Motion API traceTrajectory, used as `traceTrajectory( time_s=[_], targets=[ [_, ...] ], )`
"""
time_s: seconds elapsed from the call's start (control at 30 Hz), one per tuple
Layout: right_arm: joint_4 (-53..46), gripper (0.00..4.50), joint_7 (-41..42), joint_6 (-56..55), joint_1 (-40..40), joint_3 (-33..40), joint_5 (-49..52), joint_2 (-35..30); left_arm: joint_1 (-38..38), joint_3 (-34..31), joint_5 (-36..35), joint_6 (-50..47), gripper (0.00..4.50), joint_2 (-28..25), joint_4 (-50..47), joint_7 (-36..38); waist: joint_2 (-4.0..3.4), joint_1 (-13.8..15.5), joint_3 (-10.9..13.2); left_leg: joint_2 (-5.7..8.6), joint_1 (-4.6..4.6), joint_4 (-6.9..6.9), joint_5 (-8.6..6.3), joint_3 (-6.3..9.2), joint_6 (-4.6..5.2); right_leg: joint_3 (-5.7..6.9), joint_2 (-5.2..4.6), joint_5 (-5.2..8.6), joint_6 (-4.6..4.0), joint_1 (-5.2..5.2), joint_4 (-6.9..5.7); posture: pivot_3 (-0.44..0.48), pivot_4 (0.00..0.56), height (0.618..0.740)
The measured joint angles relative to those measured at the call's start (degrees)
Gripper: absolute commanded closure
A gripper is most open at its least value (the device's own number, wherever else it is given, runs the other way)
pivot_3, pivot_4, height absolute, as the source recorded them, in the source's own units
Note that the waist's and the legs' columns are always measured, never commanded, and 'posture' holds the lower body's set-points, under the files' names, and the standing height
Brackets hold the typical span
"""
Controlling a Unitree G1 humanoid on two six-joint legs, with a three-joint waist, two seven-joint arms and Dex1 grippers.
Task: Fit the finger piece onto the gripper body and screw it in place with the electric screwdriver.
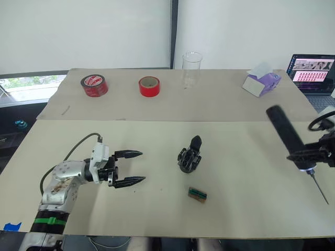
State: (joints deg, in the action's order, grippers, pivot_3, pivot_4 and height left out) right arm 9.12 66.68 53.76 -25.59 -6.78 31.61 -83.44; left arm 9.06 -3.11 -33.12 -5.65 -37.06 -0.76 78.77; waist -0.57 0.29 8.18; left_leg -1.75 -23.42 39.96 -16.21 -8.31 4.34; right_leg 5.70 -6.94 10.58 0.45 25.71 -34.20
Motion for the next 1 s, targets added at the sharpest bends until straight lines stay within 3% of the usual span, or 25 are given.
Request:
traceTrajectory(
  time_s=[0.2, 0.4, 0.43, 0.6, 0.73, 0.83, 1.0],
  targets=[
    [8.4, 2.59, 2.2, -1.3, -6.9, -12.4, -13.3, 9.1, -3.7, -0.2, 0.2, -0.5, 0.04, 0.1, -4.3, -2.1, -0.02, 0.3, 0.1, -0.04, -0.03, -0.05, 0.14, -0.09, -0.24, -0.02, 0.22, -0.02, -0.03, 0.13, -0.08, 0.0, 0.15, 0.74],
    [13.3, 2.59, 4.0, -2.0, -9.8, -14.2, -19.6, 12.2, -3.4, -0.5, 0.5, -0.5, 0.04, 0.3, -4.7, -4.0, -0.01, 0.4, 0.1, -0.07, -0.1, -0.01, 0.28, -0.09, -0.43, -0.04, 0.34, -0.05, -0.06, 0.29, -0.24, 0.0, 0.15, 0.74],
    [14.3, 1.57, 4.3, -2.7, -10.3, -14.3, -20.3, 12.8, -3.3, -0.6, 0.4, -0.8, 0.0, 0.0, -4.7, -3.9, 0.0, 0.3, 0.1, -0.09, -0.07, 0.0, 0.3, -0.09, -0.46, -0.05, 0.39, -0.02, 0.0, 0.29, -0.29, 0.0, 0.15, 0.74],
    [15.6, 0.03, 5.7, -3.1, -12.2, -13.5, -21.6, 13.7, -2.9, -0.8, 0.0, -2.9, 0.0, -2.2, -4.7, -3.4, 0.05, 0.2, 0.1, -0.12, 0.0, 0.06, 0.38, -0.11, -0.56, -0.13, 0.42, 0.04, -0.04, 0.4, -0.71, 0.0, 0.15, 0.74],
    [14.5, 0.03, 6.7, -5.0, -12.0, -8.1, -21.3, 9.4, -4.0, -3.0, 0.1, -4.4, 0.0, -4.0, -4.2, -4.4, 0.04, 0.3, 0.1, -0.15, 0.03, 0.04, 0.38, -0.1, -0.53, -0.14, 0.43, 0.06, -0.06, 0.45, -0.8, 0.0, 0.15, 0.74],
    [9.9, 0.03, 8.4, -11.6, -6.1, 5.4, -16.6, 7.6, -5.8, -4.9, 1.8, -4.2, 0.0, -4.8, -3.4, -6.3, 0.17, 0.3, 0.2, -0.18, 0.1, 0.01, 0.34, -0.08, -0.47, -0.12, 0.46, 0.09, -0.03, 0.39, -0.79, 0.0, 0.15, 0.74],
    [-4.4, 0.03, 13.9, -17.9, 9.3, 27.1, -4.9, 16.1, -8.0, -6.2, 6.9, 0.0, 0.0, -5.8, -1.5, -9.5, 0.64, 0.4, 0.3, -0.26, 0.21, 0.0, 0.34, -0.01, -0.46, -0.1, 0.54, 0.04, -0.11, 0.23, -0.8, 0.0, 0.15, 0.74]
  ],
)
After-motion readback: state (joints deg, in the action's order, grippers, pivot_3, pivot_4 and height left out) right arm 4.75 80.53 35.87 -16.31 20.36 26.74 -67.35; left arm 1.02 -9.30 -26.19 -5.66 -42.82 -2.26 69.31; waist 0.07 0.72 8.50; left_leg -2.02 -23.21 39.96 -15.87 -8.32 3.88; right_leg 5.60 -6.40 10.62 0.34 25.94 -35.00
